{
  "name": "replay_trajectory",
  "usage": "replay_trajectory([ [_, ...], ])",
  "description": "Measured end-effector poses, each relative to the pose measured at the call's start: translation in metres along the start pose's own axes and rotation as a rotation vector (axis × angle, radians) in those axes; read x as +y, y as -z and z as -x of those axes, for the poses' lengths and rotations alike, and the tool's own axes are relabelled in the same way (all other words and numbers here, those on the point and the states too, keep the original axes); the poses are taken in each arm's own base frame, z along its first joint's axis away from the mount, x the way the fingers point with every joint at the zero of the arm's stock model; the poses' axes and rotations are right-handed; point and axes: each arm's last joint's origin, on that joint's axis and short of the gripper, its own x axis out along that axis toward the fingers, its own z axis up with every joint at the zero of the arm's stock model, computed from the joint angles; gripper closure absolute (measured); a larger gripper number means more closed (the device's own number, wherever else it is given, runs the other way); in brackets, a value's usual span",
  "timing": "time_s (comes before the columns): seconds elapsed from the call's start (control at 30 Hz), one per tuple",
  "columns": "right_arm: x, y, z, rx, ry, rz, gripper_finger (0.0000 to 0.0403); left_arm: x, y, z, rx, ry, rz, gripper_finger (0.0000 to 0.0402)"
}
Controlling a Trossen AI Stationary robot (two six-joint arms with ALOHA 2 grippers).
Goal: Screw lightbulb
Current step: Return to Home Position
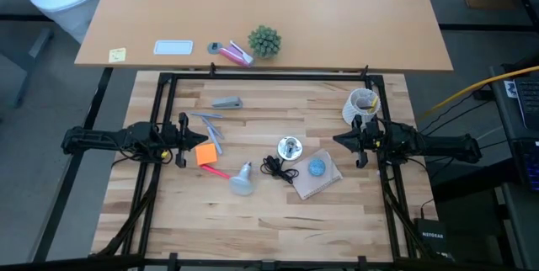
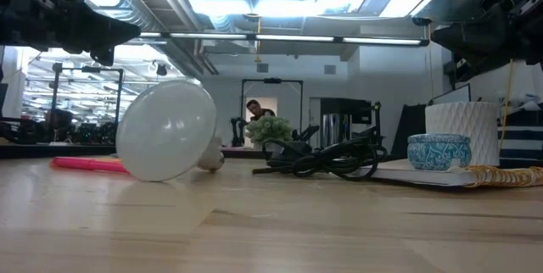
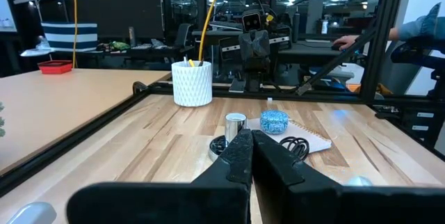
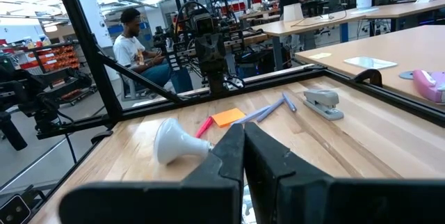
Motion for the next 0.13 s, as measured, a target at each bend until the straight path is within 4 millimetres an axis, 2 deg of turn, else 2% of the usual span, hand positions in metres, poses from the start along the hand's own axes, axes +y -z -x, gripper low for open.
replay_trajectory([
  [0.13,0.0000,0.0000,0.0000,0.000,0.000,0.000,0.0391,0.0000,0.0000,0.0000,0.000,0.000,0.000,0.0402],
])
